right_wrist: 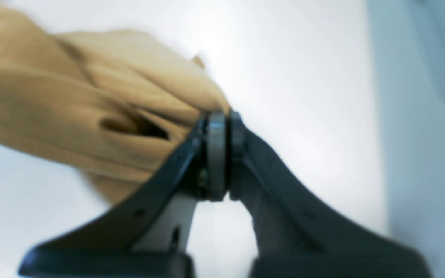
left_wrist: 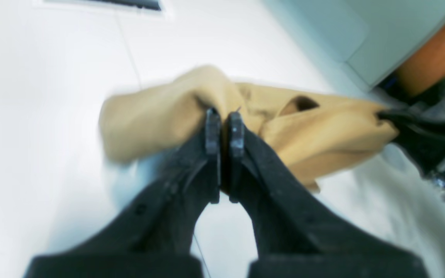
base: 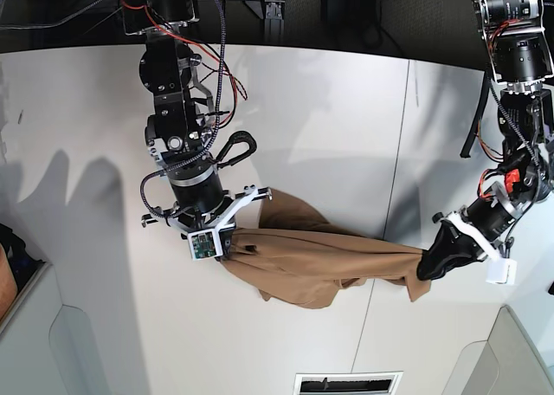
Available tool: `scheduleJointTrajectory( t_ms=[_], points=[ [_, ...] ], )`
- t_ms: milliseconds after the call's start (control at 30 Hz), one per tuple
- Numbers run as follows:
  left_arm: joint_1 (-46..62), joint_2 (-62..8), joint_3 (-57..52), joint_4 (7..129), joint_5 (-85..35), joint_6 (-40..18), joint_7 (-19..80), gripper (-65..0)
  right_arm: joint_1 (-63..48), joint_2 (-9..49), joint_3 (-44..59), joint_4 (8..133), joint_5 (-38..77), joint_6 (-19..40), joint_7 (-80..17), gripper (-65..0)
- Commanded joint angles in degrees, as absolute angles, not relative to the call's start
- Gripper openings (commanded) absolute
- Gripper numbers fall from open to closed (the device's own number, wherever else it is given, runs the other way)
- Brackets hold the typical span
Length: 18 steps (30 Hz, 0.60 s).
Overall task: Layout the t-shirt on the table in an organized manner, then fold the t-shirt properly
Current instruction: 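Lift the shirt and pull the grippers apart to stretch it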
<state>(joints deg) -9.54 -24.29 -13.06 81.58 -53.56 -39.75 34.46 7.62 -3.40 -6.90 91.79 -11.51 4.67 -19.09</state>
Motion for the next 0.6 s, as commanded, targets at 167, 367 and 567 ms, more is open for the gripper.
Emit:
scheduleJointTrajectory(
  t_ms=[167, 367, 567],
  points=[
    [-5.2, -27.4, -19.3, 96.4, -58.5, -40.0, 34.6, -65.0, 8.8, -3.5, -5.1, 101.6, -9.8, 3.7, -22.9, -65.0],
    [-2.5, -29.1, -23.5, 112.2, -56.2, -40.0, 35.0, -65.0, 8.8, -3.5, -5.1, 105.7, -7.5, 4.5, -23.0, -65.0],
    [-2.5, -29.7, -26.7, 118.1, -54.1, -40.0, 35.0, -65.0, 8.8, -3.5, -5.1, 108.0, -7.5, 4.5, -26.1, -65.0]
  ],
)
